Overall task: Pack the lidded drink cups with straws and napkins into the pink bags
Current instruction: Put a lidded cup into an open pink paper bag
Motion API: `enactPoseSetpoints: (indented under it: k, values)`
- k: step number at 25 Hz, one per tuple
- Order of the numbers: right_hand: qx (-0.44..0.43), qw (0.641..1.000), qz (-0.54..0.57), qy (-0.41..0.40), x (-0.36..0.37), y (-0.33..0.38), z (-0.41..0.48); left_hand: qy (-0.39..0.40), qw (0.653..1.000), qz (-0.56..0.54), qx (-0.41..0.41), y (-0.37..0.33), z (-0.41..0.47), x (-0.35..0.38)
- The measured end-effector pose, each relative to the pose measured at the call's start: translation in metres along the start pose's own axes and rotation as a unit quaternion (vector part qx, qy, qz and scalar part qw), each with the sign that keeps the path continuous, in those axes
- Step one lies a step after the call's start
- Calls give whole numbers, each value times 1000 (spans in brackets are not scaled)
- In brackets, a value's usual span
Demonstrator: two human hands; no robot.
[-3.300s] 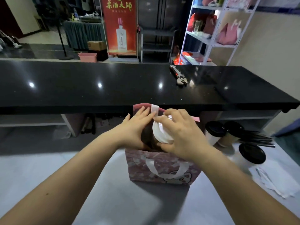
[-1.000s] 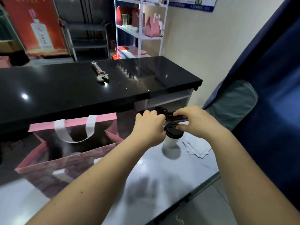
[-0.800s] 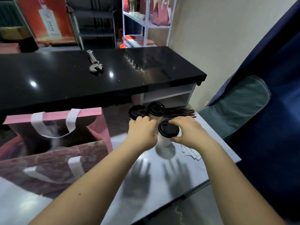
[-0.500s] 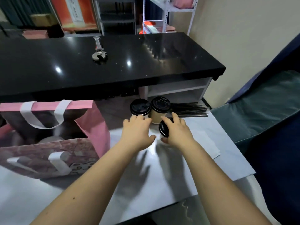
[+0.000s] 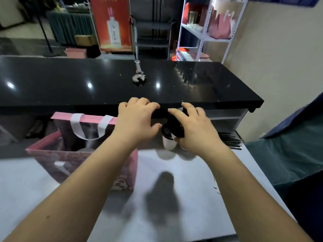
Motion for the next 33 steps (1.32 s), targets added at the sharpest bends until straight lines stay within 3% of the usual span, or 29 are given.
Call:
enactPoseSetpoints:
  k: [3,6,8,11,16,18,21,26,29,33]
  values:
    - [-18,999,36,-15,-33,46,20,-5,1000,-12,-20,62,-20,-27]
    - [-28,991,126,-37,-54,85,32,17,991,-126,-48,122,-44,-32]
    - [-45,979,195,-25,-57,117,37,72,981,-168,-64,157,-57,-28]
    - [-58,972,227,14,-42,166,44,171,975,-135,-40,194,-59,-10]
    - [-24,985,173,14,-9,211,50,187,969,-124,107,208,-47,6]
    - [-9,991,126,38,7,224,48,223,965,-78,112,213,-48,10]
    - [23,990,37,132,34,228,44,245,960,-28,136,214,-56,13]
    - [131,950,-84,271,66,198,49,242,958,8,155,208,-77,21]
    - [183,932,-92,299,80,189,67,240,956,-2,168,203,-83,20]
    - [172,933,-31,315,102,199,83,237,955,-6,176,200,-86,19]
Point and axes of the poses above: each hand's wrist, its own z-axis towards the middle knuckle, its own x-axis out of the palm, y = z × x, the point moved 3 cm from there along z, towards the middle knuckle, and after that the axes turned 6 degrees about y, right-handed, at the moved point
